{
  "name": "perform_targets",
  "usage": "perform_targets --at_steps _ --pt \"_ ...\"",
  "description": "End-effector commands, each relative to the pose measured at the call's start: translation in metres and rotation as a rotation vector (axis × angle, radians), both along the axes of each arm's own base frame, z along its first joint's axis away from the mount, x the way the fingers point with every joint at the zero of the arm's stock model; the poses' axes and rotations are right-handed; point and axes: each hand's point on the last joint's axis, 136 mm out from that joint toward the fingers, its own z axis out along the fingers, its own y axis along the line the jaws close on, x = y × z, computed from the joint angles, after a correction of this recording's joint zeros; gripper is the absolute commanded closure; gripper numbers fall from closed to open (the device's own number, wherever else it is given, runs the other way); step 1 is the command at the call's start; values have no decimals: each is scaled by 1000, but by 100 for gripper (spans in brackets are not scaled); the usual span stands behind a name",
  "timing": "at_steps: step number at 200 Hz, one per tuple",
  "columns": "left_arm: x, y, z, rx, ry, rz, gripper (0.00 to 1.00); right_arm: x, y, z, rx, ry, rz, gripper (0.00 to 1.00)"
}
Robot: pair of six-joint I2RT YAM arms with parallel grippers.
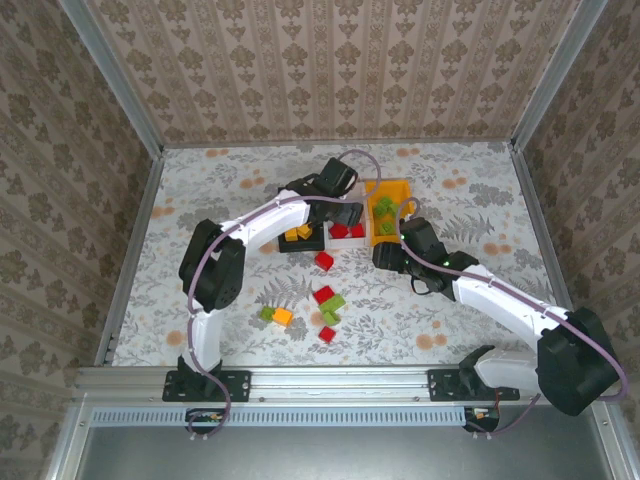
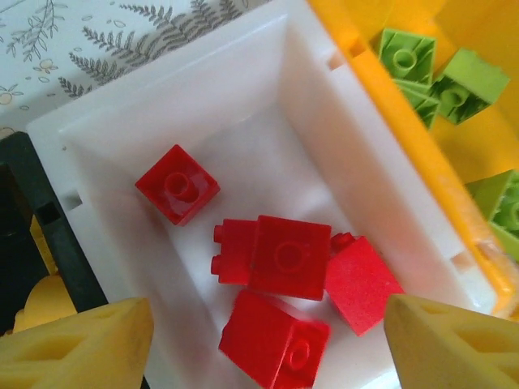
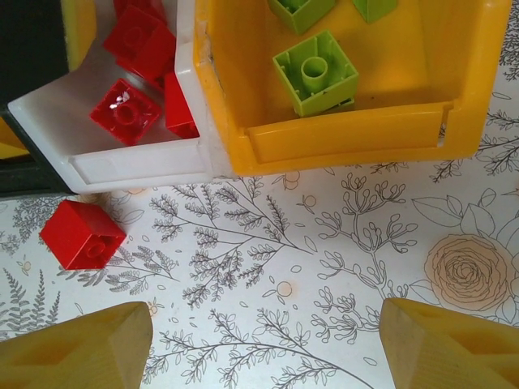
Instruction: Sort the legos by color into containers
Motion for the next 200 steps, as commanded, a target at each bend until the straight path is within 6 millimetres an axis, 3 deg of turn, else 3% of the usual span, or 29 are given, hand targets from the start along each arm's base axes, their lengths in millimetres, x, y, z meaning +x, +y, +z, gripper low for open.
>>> perform_targets --at_steps 1,20,36,51,82,115,148,179,200 --pt "-14 2 63 -93 -82 -20 17 -1 3 13 29 -25 5 24" --pt "-44 10 84 -149 -99 -42 10 -4 4 14 38 -26 12 24" --pt "-78 20 81 -157 -75 -63 6 -5 3 13 36 -26 12 24" --pt "-112 35 68 -140 -31 -68 2 -6 2 11 34 -24 12 24" --pt "-178 78 19 -76 102 -31 0 -7 3 6 32 -17 15 24" --pt "-228 121 -23 -20 219 37 0 -7 3 1 29 -9 15 24" --pt "-250 148 -48 45 247 80 0 -6 4 1 28 -10 17 24" --pt "-245 162 -62 116 214 118 3 -7 5 2 29 -12 21 24" --pt "-241 157 -65 119 206 100 10 -7 3 4 22 -17 19 24"
